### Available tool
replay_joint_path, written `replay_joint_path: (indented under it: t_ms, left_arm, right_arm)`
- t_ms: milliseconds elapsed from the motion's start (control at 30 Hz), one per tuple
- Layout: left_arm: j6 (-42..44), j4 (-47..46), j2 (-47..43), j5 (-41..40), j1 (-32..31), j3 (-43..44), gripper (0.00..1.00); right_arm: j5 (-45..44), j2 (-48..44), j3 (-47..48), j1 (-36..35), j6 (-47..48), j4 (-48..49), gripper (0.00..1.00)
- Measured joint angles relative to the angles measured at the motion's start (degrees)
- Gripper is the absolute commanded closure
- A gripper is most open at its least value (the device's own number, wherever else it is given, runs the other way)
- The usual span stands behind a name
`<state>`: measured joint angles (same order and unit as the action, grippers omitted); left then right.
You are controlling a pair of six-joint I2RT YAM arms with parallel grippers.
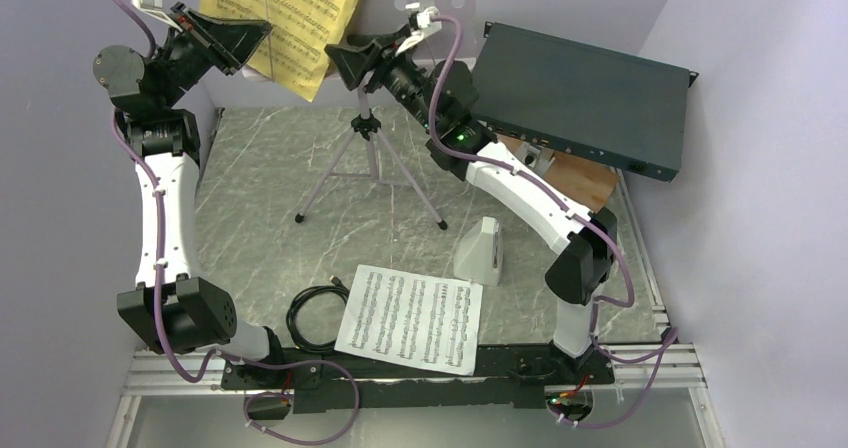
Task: Set up the instrument practice props
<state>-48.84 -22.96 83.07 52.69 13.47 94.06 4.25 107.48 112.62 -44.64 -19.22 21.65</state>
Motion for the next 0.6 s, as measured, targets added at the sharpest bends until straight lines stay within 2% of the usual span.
replay_joint_path:
  t_ms: [100,333,467,600]
  left_arm:
    - [-0.2,0.0,0.0,0.0,0.0,-0.3,0.81]
    - [-0.4,0.0,0.0,0.0,0.0,-0.3,0.82]
    - [-0.3,0.2,0.0,0.0,0.0,-0.3,0.82]
    - [-0.4,0.3,0.0,0.0,0.0,-0.3,0.82]
  right_arm:
    - [0.1,-0.4,-3.2,0.1,-3.2,2.6,0.47]
    - [1.1,1.5,-2.5,0.4,-6.8,6.2,0.58]
    - [0.5,2.5,-1.4,-0.4,-5.8,6.8,0.59]
    - [-1.2,3.9,-0.3,-2.2,-3.1,6.6,0.69]
